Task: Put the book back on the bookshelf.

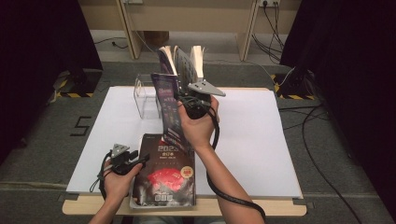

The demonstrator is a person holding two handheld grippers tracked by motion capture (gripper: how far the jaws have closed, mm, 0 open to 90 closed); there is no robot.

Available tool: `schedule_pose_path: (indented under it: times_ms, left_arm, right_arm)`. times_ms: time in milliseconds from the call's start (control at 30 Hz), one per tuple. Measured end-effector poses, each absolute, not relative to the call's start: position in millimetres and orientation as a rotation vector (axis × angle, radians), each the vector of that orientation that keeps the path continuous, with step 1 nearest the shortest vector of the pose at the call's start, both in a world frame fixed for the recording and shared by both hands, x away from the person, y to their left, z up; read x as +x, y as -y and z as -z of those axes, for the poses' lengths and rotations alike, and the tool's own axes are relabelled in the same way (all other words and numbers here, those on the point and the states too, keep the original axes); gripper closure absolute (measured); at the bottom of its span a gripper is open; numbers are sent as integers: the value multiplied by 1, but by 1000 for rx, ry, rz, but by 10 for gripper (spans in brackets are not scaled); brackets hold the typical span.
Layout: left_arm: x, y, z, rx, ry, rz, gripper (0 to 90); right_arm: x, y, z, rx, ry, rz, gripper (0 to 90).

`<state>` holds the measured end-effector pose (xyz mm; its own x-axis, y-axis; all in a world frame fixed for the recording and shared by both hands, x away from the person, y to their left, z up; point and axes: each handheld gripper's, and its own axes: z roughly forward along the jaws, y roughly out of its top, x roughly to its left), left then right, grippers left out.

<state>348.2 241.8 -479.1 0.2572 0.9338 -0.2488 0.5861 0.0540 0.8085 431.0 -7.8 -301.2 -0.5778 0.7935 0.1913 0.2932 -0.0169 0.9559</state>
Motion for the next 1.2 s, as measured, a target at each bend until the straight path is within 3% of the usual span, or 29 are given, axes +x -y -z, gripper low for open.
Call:
schedule_pose_path:
  times_ms: [867,1000,1133,1200]
  left_arm:
    - [348,-239,479,1643,-1429,-493,456]
    - [348,-239,480,1646,-1428,-491,456]
    - [349,-238,480,1651,-1426,-490,456]
    - [348,-237,480,1652,-1425,-485,456]
  right_arm:
    - [374,43,333,961,-1869,-1592,836]
    - [372,48,335,979,-1894,-1599,803]
    - [385,45,337,1070,-2014,-1550,702]
    - [395,42,341,1113,-2002,-1437,829]
